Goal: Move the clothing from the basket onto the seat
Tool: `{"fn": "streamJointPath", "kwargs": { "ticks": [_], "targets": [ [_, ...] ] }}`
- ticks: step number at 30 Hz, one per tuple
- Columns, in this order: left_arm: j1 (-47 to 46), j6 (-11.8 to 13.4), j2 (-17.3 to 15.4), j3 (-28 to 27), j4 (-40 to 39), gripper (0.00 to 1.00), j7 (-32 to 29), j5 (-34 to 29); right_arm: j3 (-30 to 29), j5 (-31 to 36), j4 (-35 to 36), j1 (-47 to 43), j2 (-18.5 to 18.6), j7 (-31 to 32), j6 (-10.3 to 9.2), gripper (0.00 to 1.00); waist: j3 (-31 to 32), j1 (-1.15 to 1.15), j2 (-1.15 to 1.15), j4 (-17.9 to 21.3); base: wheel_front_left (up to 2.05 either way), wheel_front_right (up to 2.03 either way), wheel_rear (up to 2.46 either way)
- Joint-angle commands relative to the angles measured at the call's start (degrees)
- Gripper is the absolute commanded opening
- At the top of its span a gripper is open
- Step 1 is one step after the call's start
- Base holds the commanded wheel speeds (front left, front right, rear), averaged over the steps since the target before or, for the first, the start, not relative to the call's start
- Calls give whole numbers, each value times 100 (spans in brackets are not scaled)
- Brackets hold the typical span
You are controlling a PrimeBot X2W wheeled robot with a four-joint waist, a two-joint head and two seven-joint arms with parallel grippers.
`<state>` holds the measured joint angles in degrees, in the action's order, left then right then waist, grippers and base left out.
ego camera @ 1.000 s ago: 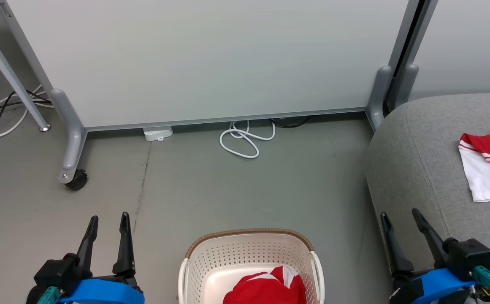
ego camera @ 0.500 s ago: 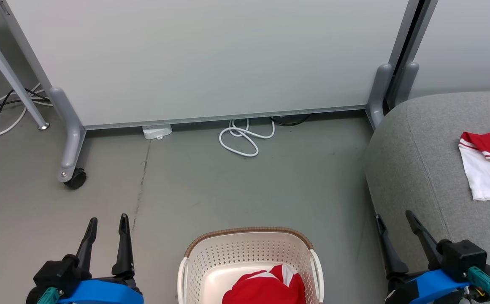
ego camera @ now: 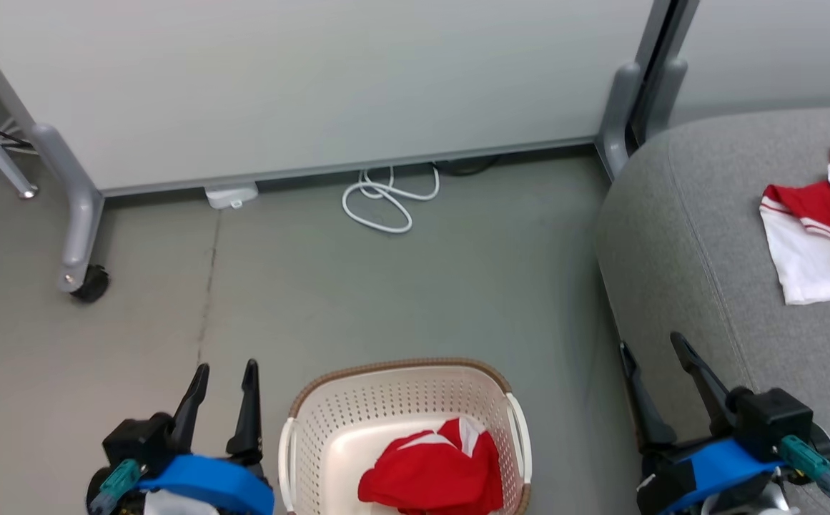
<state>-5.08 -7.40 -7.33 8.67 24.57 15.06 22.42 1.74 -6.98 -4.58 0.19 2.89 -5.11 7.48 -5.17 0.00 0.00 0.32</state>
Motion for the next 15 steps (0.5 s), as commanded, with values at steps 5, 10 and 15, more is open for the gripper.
{"fn": "streamJointPath", "kwargs": {
  "ticks": [5,10,15],
  "targets": [
    [-680,-13,-25,444,638,100,17,370,195,-51,68,330,-1,-60,3,100,-697,0,0,391,0,0,0],
    [-1265,-13,-117,878,1322,100,-137,734,437,-119,94,613,-2,-167,3,100,-1316,0,0,763,0,0,0],
    [-1804,-13,-320,1164,1950,100,-341,1038,682,-186,83,922,-3,-316,3,100,-1987,0,0,1197,0,0,0]
  ]
}}
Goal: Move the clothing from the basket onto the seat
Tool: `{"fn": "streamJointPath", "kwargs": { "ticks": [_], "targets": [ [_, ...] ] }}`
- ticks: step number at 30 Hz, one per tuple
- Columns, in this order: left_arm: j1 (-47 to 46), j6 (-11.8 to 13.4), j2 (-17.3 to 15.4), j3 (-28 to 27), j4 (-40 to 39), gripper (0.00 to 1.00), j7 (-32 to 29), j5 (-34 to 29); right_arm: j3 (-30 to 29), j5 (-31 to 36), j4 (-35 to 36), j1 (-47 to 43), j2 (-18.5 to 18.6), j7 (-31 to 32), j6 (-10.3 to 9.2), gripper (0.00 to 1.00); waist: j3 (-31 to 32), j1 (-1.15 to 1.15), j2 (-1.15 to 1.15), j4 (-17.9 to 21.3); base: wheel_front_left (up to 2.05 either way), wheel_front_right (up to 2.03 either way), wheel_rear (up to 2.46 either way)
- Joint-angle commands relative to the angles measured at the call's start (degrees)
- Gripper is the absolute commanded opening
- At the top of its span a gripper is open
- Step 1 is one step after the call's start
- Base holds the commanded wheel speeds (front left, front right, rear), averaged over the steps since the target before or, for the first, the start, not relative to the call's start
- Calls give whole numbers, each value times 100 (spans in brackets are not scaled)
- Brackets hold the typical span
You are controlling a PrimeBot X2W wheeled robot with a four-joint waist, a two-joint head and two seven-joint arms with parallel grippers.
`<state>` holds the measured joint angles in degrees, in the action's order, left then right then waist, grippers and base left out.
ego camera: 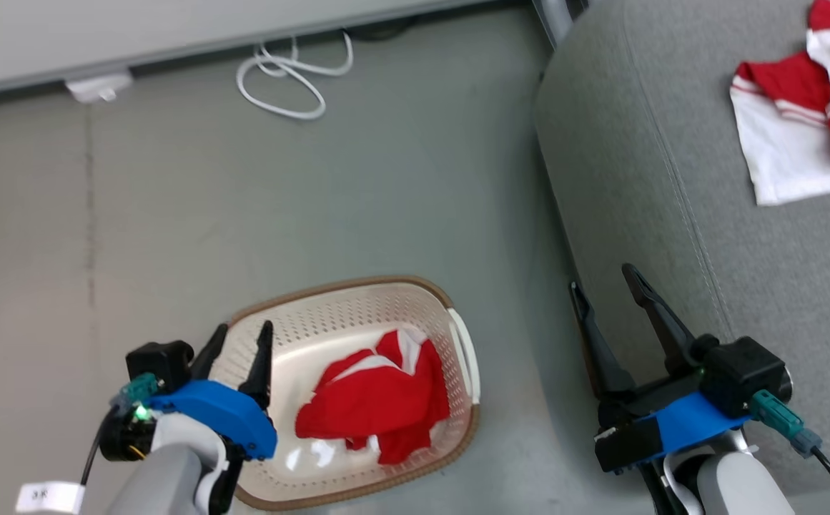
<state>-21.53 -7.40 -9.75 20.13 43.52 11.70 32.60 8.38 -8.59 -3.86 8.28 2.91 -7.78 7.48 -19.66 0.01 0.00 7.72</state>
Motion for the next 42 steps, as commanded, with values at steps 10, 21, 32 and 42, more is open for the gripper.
{"fn": "streamJointPath", "kwargs": {
  "ticks": [10,21,32,42],
  "targets": [
    [-972,-12,-551,485,921,100,-301,183,467,-298,-111,554,-5,-442,2,100,-1628,-1,0,1232,0,0,0],
    [-1422,-10,-862,1170,1491,100,-797,129,788,-595,-296,787,-5,-678,3,100,-2266,-1,0,1624,0,0,0],
    [-1777,-10,-950,1477,1891,100,-1229,111,996,-774,-311,934,-4,-746,2,100,-2722,-1,0,1761,0,0,0],
    [-1996,55,-853,1619,2213,0,-1536,105,1026,-884,-274,1030,-4,-750,2,100,-2820,-1,0,1791,0,0,0]
  ]
}}
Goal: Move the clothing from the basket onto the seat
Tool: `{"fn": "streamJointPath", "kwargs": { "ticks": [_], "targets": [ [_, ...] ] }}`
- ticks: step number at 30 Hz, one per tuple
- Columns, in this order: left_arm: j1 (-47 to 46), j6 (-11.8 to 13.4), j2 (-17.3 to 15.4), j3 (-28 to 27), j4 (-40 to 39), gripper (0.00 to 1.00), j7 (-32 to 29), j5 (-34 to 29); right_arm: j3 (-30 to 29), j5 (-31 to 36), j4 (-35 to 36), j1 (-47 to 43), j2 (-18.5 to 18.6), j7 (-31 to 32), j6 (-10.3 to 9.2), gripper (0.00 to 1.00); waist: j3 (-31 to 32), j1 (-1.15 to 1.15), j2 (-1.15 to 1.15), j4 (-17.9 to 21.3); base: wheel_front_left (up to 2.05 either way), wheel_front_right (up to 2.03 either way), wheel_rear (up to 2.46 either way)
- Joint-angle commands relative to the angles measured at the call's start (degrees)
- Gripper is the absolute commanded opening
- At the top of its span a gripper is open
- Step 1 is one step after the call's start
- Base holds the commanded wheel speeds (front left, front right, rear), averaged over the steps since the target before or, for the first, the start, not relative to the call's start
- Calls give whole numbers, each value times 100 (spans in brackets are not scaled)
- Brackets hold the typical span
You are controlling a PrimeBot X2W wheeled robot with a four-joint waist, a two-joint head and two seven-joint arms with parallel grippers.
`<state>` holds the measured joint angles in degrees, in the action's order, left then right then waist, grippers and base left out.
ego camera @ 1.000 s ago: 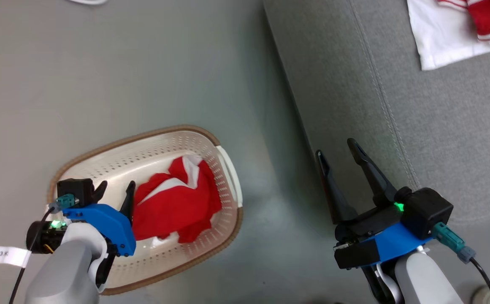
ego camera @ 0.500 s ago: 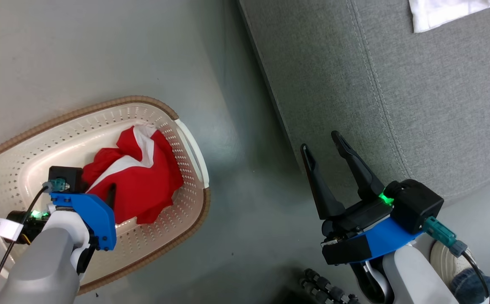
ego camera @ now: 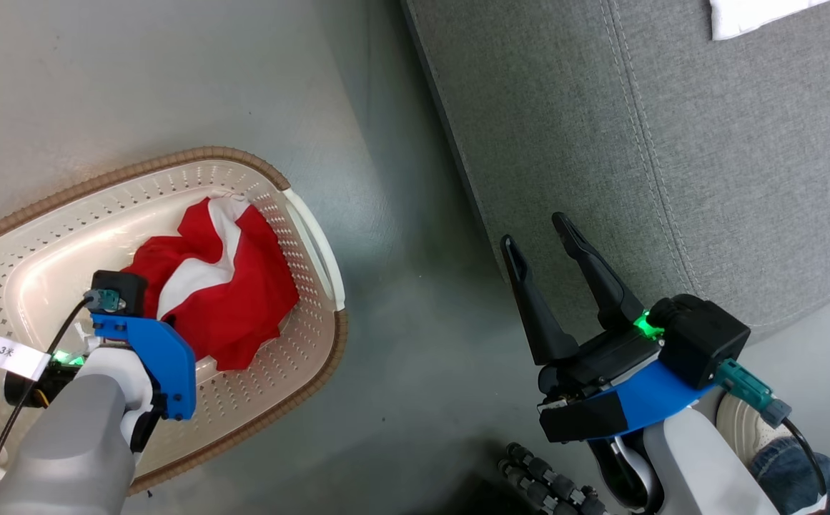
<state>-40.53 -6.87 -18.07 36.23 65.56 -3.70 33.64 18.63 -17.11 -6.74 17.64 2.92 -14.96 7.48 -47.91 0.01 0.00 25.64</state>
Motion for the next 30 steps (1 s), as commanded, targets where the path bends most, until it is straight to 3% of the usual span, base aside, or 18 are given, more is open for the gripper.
{"fn": "streamJointPath", "kwargs": {
  "ticks": [1,17,24,30],
  "targets": [
    [-108,-6,-17,20,18,0,11,7,4,-37,13,99,-5,-33,2,100,13,-1,0,-3,0,0,0],
    [-21,-67,187,134,45,0,263,253,-3,9,-123,132,-5,-32,2,100,492,-1,0,-158,0,0,0],
    [255,-63,477,395,-289,0,400,498,-73,172,-429,1,-2,-30,3,100,1414,-1,0,-572,0,0,0],
    [675,-65,551,983,-1000,0,569,835,-128,312,-717,-213,1,42,3,100,2504,-1,0,-948,0,0,0]
  ]
}}
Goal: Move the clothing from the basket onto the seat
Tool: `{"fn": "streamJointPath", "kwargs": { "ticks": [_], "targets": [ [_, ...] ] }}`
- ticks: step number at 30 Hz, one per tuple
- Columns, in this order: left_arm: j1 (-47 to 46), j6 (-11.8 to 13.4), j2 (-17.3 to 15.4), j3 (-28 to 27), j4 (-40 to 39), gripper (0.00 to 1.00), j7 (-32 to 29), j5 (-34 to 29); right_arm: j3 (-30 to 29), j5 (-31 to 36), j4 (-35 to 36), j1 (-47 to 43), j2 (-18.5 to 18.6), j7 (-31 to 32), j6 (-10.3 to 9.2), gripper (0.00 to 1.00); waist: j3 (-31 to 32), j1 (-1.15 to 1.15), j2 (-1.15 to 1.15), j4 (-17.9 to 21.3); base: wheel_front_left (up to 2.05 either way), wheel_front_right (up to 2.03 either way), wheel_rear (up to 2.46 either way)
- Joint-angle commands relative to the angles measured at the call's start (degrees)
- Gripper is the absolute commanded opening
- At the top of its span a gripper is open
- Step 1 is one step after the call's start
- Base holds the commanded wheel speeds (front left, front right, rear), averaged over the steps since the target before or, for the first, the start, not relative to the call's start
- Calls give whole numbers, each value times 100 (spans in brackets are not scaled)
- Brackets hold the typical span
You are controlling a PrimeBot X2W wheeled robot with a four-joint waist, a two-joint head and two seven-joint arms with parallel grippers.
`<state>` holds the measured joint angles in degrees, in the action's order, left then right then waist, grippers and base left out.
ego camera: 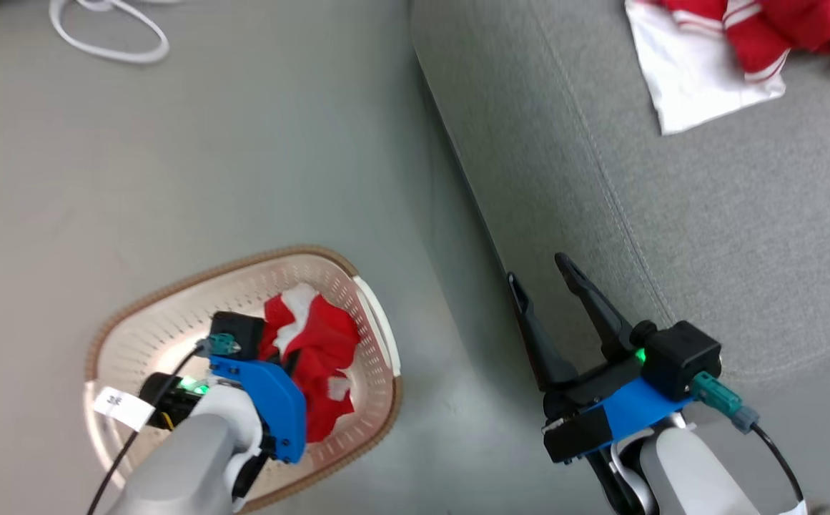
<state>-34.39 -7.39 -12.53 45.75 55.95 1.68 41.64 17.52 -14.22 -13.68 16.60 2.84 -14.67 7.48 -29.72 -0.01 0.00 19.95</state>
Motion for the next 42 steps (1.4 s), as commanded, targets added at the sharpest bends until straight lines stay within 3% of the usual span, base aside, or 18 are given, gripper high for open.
{"fn": "streamJointPath", "kwargs": {
  "ticks": [1,12,21,42],
  "targets": [
    [138,-12,10,129,-159,0,67,111,-34,50,-59,-159,9,57,3,100,863,1,0,-462,0,0,0],
    [-44,-13,132,846,-1087,0,413,626,-305,309,93,-786,11,525,3,100,2153,1,0,-1261,0,0,0],
    [-801,-13,283,1197,-1592,0,443,698,-309,333,359,-1081,11,811,3,100,2452,1,0,-1655,0,0,0],
    [-2061,-13,845,1690,-1674,0,734,980,-129,328,437,-1270,11,1095,3,100,2905,1,0,-1703,0,0,0]
  ]
}}
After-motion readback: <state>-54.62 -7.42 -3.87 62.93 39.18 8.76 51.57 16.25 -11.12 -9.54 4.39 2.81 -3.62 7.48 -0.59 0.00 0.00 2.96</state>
